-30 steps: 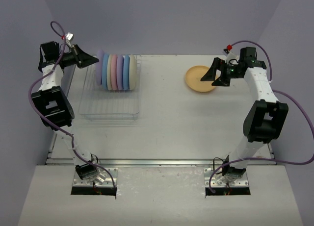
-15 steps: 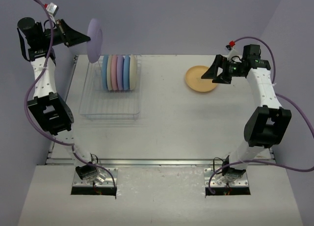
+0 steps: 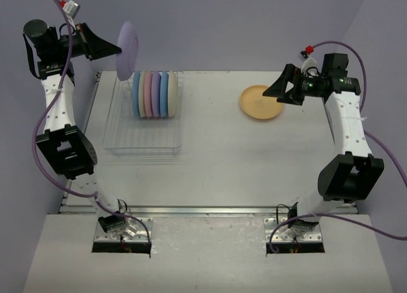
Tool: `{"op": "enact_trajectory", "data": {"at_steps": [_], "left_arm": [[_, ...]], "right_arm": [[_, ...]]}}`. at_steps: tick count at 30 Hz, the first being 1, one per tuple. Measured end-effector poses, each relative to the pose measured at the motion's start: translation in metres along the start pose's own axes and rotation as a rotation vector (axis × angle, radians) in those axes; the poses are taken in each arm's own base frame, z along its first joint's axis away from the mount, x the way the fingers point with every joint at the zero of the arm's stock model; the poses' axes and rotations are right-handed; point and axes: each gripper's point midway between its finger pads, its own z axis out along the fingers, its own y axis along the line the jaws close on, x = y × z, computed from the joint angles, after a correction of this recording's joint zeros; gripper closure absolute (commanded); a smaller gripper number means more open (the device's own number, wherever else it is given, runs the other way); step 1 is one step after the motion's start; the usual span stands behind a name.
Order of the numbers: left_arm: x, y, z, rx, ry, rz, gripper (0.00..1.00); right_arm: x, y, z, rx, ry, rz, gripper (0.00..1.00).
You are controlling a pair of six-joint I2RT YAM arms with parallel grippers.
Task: Unload the plates from the dish rack
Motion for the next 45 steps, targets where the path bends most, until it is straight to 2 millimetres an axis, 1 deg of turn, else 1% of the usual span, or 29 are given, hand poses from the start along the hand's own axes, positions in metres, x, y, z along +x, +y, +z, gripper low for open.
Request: {"op": "enact_trajectory", "data": {"at_steps": [3,6,8,11,14,17,19,20,22,23,27,29,33,36,39,42,45], "left_arm": [[0.002,-0.002,0.004,0.006,0.005,-0.019,1.0],[0.0,0.002,0.009,-0.02,-0.015,-0.055,1.0],[-0.003,0.009,0.013,-0.081,-0.054,-0.079,1.0],[-0.001,0.019,0.019,-0.239,-0.105,-0.089,1.0],[0.009,0.013,0.028,-0.359,-0.091,-0.044,1.0],[0.028,-0.003,0.049,-0.445,-0.021,0.064,1.0],[0.047,-0.018,0.072,-0.481,0.054,0.183,1.0],[0.058,-0.026,0.085,-0.49,0.093,0.25,1.0],[0.084,-0.042,0.103,-0.492,0.175,0.359,1.0],[0.099,-0.049,0.113,-0.501,0.221,0.425,1.0],[0.164,-0.065,0.135,-0.514,0.426,0.676,1.0],[0.198,-0.067,0.141,-0.513,0.536,0.811,1.0],[0.268,-0.067,0.141,-0.471,0.776,1.066,1.0],[0.309,-0.069,0.136,-0.412,0.93,1.243,1.0],[0.332,-0.077,0.134,-0.349,1.011,1.38,1.0],[0.343,-0.092,0.138,-0.295,1.026,1.482,1.0],[0.347,-0.108,0.144,-0.257,1.006,1.548,1.0]], "right_arm": [[-0.002,0.009,-0.006,-0.006,-0.016,-0.003,0.01],[-0.003,0.015,-0.011,-0.011,-0.028,-0.009,0.01],[-0.002,0.019,-0.014,-0.014,-0.033,-0.013,0.01],[0.0,0.023,-0.018,-0.015,-0.037,-0.018,0.01],[0.004,0.025,-0.02,-0.015,-0.034,-0.014,0.01],[0.005,0.024,-0.019,-0.016,-0.029,-0.007,0.01],[0.006,0.024,-0.019,-0.016,-0.027,-0.001,0.01],[0.007,0.024,-0.019,-0.015,-0.026,0.003,0.01],[0.007,0.024,-0.019,-0.014,-0.025,0.005,0.01],[0.007,0.023,-0.019,-0.011,-0.025,0.006,0.02],[0.009,0.02,-0.019,0.013,-0.018,0.018,0.05],[0.01,0.016,-0.02,0.036,-0.016,0.024,0.05],[0.015,0.01,-0.019,0.078,0.0,0.024,0.07],[0.022,0.009,-0.014,0.111,0.025,0.004,0.08],[0.033,0.015,-0.001,0.134,0.066,-0.053,0.08],[0.051,0.024,0.016,0.141,0.124,-0.115,0.1],[0.068,0.029,0.028,0.143,0.176,-0.154,0.12]]}}
